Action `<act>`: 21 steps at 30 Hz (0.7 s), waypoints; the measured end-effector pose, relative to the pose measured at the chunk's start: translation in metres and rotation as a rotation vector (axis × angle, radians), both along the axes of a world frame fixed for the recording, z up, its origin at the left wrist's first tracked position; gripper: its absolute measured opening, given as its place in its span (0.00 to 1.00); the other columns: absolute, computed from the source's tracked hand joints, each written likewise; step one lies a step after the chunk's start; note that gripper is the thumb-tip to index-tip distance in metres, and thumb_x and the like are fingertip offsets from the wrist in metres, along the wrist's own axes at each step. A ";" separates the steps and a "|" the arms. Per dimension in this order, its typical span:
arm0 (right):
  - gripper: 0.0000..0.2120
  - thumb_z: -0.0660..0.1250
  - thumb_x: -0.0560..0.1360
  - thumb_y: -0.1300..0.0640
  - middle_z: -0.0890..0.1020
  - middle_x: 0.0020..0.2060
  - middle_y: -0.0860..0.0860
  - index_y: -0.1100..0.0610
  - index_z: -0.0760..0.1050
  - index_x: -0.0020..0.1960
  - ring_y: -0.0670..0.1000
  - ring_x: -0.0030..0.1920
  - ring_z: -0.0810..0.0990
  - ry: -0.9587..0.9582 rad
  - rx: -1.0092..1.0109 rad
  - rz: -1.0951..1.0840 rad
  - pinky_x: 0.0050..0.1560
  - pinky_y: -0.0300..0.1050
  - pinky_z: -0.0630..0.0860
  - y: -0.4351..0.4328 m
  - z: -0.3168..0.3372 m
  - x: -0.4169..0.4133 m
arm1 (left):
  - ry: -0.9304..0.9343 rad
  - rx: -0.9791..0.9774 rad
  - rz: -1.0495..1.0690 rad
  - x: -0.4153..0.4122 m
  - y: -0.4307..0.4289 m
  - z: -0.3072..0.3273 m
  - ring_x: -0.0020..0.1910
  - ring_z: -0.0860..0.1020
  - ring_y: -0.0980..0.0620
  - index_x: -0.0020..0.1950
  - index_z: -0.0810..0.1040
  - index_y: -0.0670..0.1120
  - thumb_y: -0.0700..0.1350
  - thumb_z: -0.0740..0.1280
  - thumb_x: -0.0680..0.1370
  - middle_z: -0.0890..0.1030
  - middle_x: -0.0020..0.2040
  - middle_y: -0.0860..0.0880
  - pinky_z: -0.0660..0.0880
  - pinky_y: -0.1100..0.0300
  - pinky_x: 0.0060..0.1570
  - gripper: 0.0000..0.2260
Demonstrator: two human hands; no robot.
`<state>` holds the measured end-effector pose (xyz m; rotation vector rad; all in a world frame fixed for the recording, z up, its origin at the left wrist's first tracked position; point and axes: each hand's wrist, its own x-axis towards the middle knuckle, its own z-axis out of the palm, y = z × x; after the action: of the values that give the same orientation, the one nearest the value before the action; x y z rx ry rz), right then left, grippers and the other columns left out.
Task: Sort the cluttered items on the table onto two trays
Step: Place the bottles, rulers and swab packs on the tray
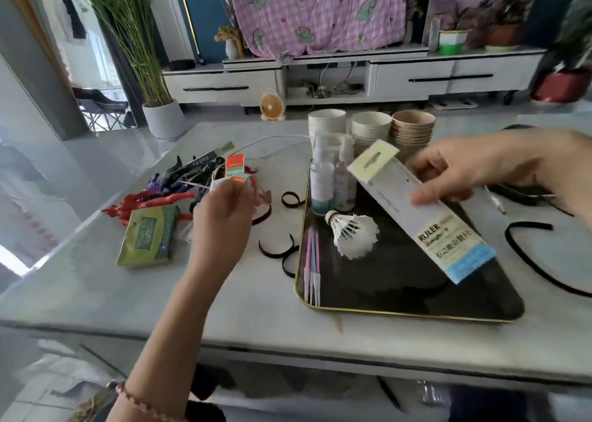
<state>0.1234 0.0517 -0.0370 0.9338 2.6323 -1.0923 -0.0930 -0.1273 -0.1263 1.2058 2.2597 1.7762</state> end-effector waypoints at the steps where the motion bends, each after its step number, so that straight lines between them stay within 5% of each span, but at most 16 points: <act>1: 0.11 0.71 0.68 0.55 0.81 0.36 0.49 0.54 0.78 0.50 0.42 0.29 0.75 -0.087 0.029 0.039 0.27 0.33 0.70 0.004 -0.006 0.006 | 0.085 -0.073 0.076 -0.005 0.001 -0.003 0.39 0.77 0.51 0.43 0.77 0.43 0.41 0.61 0.79 0.80 0.38 0.51 0.71 0.62 0.39 0.08; 4: 0.02 0.65 0.76 0.52 0.80 0.43 0.45 0.45 0.75 0.46 0.42 0.42 0.79 -0.287 0.107 0.225 0.41 0.35 0.74 -0.007 -0.026 0.004 | 0.230 -0.233 0.188 -0.018 0.000 -0.011 0.46 0.75 0.50 0.50 0.78 0.42 0.40 0.61 0.78 0.79 0.45 0.49 0.65 0.63 0.42 0.07; 8: 0.02 0.65 0.76 0.49 0.78 0.43 0.44 0.46 0.73 0.45 0.43 0.44 0.77 -0.406 0.256 0.442 0.45 0.39 0.75 -0.033 -0.060 -0.018 | 0.312 -0.390 0.240 -0.038 0.003 -0.029 0.56 0.74 0.40 0.54 0.78 0.38 0.36 0.62 0.76 0.79 0.54 0.39 0.67 0.55 0.50 0.10; 15: 0.11 0.65 0.76 0.49 0.79 0.51 0.48 0.52 0.74 0.56 0.46 0.44 0.80 -0.362 0.162 0.386 0.36 0.33 0.75 -0.034 -0.073 -0.021 | 0.314 -0.596 0.249 -0.046 0.000 -0.042 0.63 0.69 0.37 0.63 0.74 0.39 0.39 0.64 0.76 0.74 0.62 0.37 0.67 0.47 0.58 0.15; 21: 0.09 0.66 0.75 0.65 0.80 0.44 0.51 0.55 0.75 0.53 0.44 0.33 0.78 -0.393 0.111 0.291 0.30 0.32 0.74 -0.011 -0.059 -0.008 | 0.296 -0.621 0.241 -0.048 -0.004 -0.044 0.60 0.70 0.37 0.64 0.73 0.38 0.40 0.66 0.76 0.71 0.62 0.36 0.67 0.48 0.58 0.18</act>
<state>0.1154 0.0409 -0.0957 0.6699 2.4170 -0.6270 -0.1413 -0.1315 -0.1699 1.1459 2.9004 0.8331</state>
